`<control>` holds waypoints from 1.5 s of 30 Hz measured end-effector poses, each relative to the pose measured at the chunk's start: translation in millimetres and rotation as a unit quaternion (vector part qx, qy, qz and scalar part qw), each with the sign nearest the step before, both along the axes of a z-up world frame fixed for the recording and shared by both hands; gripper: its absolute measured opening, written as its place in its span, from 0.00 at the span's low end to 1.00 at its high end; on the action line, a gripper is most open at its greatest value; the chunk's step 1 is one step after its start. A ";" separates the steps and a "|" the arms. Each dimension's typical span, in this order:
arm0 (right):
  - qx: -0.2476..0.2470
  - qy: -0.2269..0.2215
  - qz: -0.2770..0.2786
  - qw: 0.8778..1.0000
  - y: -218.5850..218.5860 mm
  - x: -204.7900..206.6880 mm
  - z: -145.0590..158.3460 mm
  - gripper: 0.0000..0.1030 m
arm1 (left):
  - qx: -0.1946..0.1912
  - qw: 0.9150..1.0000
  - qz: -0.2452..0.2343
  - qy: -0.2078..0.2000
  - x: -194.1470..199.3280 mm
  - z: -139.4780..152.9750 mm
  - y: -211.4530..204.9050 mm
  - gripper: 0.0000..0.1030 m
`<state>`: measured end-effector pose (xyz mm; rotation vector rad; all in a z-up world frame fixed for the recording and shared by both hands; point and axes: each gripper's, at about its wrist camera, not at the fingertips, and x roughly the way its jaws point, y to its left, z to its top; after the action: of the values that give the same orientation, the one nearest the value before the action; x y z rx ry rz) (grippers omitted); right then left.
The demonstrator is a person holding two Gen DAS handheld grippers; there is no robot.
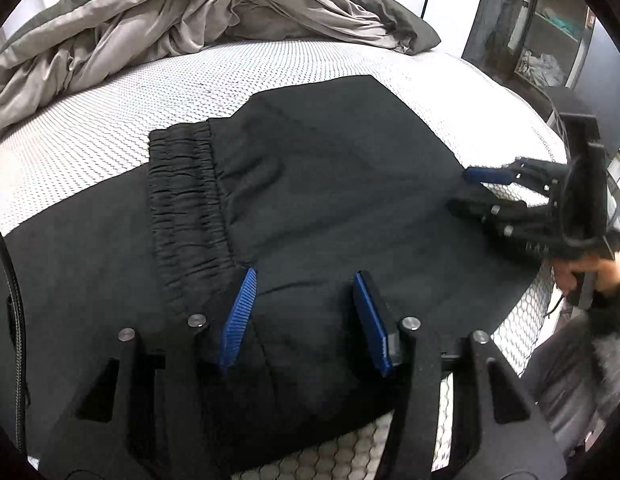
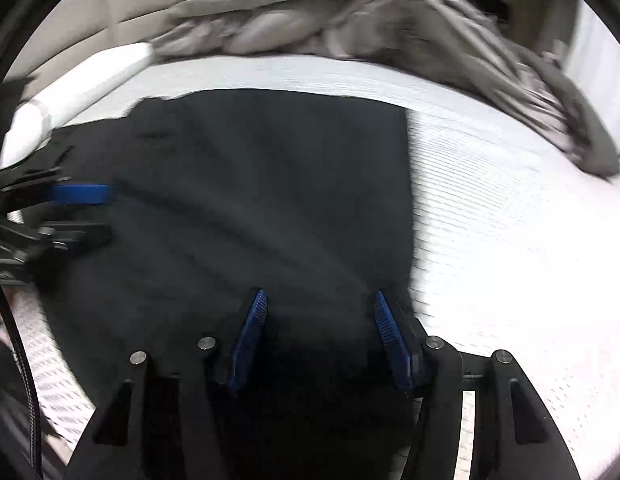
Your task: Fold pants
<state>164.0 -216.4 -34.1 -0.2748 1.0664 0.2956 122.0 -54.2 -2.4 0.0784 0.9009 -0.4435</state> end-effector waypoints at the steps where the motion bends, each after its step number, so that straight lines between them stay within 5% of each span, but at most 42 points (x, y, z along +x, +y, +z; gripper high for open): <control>1: -0.001 -0.004 -0.004 1.000 -7.2 -2.6 2.4 0.55 | 0.011 1.000 0.011 -0.003 -2.0 2.0 0.6 0.47; 7: 0.084 -0.014 -0.004 0.996 -1.1 2.5 35.6 0.55 | -0.002 0.999 0.029 -0.016 17.6 30.1 -9.4 0.48; 11: 0.131 0.008 0.013 0.991 35.5 27.6 30.9 0.55 | 0.011 0.999 0.027 0.017 56.5 14.1 -11.8 0.48; 15: 0.080 0.061 0.039 0.994 63.2 38.3 -7.7 0.54 | -0.015 0.999 -0.003 0.028 63.2 -3.3 7.9 0.41; 17: 0.049 0.049 0.046 0.997 57.4 33.0 -7.7 0.54 | -0.021 0.999 -0.006 0.029 61.9 -1.4 15.4 0.41; 20: -0.014 0.023 -0.012 1.000 24.6 30.2 -1.2 0.54 | -0.009 1.000 -0.013 0.024 56.1 -0.9 18.2 0.41; 24: 0.019 0.016 -0.055 0.998 0.1 23.3 13.0 0.55 | 0.000 1.000 0.010 0.021 49.7 13.1 21.6 0.41; 27: 0.057 -0.014 -0.039 0.997 12.9 20.8 33.4 0.55 | -0.038 0.999 0.025 -0.010 54.4 32.6 21.4 0.42; 29: 0.073 -0.011 -0.013 0.997 36.7 26.8 38.6 0.55 | -0.030 0.999 0.028 -0.010 67.0 27.7 10.2 0.42; 32: 0.047 0.008 0.021 0.999 78.1 46.3 21.3 0.56 | -0.005 0.998 0.054 0.027 93.4 -0.3 1.6 0.41; 36: 0.011 0.036 0.035 0.999 93.1 61.5 -12.4 0.56 | -0.036 0.998 0.040 0.035 94.2 -4.5 17.0 0.37; 40: -0.024 0.028 -0.047 0.998 56.9 67.8 -6.3 0.56 | -0.008 0.999 0.034 0.023 80.9 -4.1 21.9 0.37; 45: 0.015 0.019 -0.089 0.996 43.9 65.2 8.2 0.56 | -0.019 0.998 0.058 0.015 83.5 21.3 28.4 0.38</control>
<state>229.2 -172.5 -25.9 -0.1469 1.1154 0.1569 205.4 -25.8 18.9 -0.0161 0.9208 -0.3539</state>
